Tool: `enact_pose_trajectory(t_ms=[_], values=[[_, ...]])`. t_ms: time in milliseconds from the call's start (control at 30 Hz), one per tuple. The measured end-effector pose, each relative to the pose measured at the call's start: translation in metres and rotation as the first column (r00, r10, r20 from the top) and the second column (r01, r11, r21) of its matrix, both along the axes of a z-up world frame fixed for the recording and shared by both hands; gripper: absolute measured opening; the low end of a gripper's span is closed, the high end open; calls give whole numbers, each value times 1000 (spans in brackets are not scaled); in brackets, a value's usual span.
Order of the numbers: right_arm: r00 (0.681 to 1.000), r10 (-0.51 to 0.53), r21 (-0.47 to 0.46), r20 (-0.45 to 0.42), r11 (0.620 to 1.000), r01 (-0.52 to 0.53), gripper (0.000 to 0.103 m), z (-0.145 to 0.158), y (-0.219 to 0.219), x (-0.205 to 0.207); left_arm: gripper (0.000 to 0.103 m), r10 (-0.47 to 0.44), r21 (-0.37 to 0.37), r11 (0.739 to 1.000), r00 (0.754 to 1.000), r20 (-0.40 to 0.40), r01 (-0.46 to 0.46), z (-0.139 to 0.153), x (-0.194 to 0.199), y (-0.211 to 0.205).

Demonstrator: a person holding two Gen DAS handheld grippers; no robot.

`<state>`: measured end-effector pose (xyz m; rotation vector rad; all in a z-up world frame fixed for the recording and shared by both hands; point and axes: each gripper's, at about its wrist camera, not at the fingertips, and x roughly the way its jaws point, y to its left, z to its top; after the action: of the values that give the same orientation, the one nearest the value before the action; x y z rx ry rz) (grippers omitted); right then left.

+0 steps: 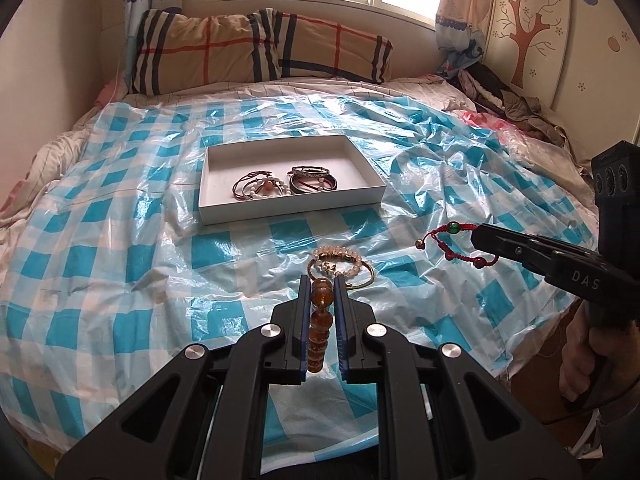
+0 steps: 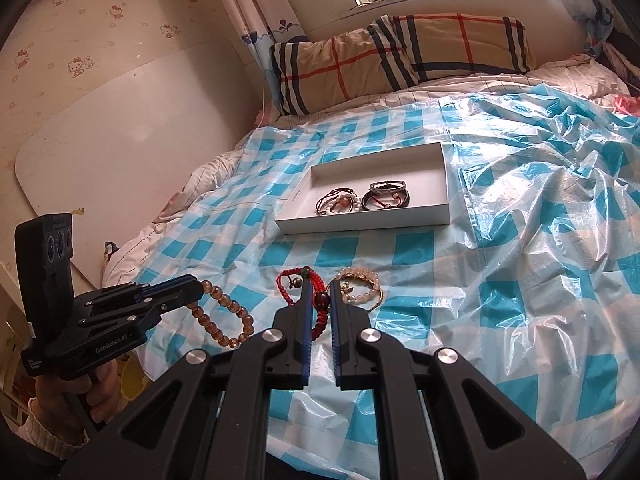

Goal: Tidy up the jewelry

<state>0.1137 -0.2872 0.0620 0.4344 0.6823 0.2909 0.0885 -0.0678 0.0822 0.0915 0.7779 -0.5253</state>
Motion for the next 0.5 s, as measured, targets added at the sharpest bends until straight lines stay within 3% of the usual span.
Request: enact_pose_trajectory(t_ms=[500], values=[[999,-6,-4,37,1000,6,9,19,6,-15,10,-3,-11,1000,1000,24,3,14,-13,10]])
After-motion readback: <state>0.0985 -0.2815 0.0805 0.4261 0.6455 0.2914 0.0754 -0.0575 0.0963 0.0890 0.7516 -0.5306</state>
